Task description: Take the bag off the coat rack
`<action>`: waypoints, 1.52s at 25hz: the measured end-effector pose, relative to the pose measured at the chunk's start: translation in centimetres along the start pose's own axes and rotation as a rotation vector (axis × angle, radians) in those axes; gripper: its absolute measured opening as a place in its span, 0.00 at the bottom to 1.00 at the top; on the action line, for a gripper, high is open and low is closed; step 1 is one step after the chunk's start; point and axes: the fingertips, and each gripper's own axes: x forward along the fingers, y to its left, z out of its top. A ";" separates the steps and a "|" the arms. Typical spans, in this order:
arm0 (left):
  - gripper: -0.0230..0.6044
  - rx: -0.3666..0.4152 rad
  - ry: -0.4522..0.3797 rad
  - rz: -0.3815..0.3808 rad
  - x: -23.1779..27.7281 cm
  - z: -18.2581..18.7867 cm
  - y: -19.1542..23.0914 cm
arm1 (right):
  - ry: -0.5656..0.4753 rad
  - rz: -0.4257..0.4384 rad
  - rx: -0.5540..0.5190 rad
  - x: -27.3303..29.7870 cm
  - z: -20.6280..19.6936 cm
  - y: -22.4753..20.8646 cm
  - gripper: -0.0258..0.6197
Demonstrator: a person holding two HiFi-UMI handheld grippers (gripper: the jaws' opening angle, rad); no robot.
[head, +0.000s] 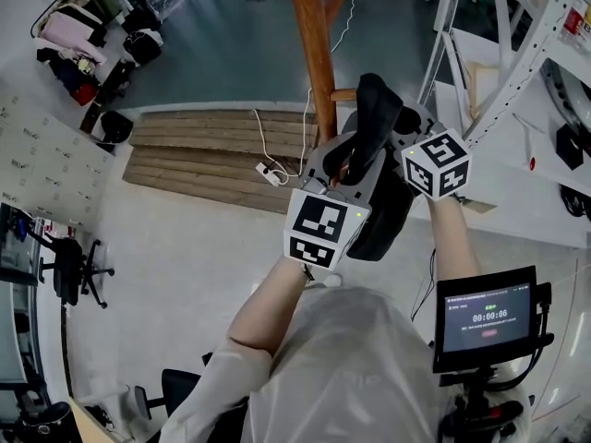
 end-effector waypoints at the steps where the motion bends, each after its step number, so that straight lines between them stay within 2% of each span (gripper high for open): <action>1: 0.26 -0.012 -0.004 -0.001 0.0 0.0 0.1 | -0.001 -0.009 0.017 -0.1 0.0 -0.2 0.19; 5: 0.20 -0.085 -0.019 -0.020 0.0 0.2 0.2 | -0.014 -0.051 0.136 -0.6 0.0 -1.5 0.17; 11: 0.15 -0.142 -0.024 -0.051 -0.2 0.3 0.4 | -0.022 -0.104 0.204 -1.5 0.2 -2.9 0.16; 19: 0.13 -0.119 -0.072 -0.125 -0.5 3.0 -1.1 | -0.096 -0.155 0.241 -4.2 3.0 -4.4 0.15; 27: 0.13 -0.108 -0.125 -0.249 -2.6 6.4 -3.8 | -0.151 -0.237 0.230 -9.2 6.4 -3.6 0.15; 32: 0.13 -0.111 -0.130 -0.372 -1.9 7.7 -7.1 | -0.162 -0.332 0.256 -14.1 6.4 -4.6 0.15; 34: 0.13 -0.112 -0.131 -0.415 -0.9 7.4 -8.4 | -0.162 -0.378 0.260 -16.1 5.6 -5.6 0.15; 38: 0.13 -0.121 -0.114 -0.512 2.6 4.4 -11.7 | -0.160 -0.481 0.276 -20.2 1.2 -8.4 0.15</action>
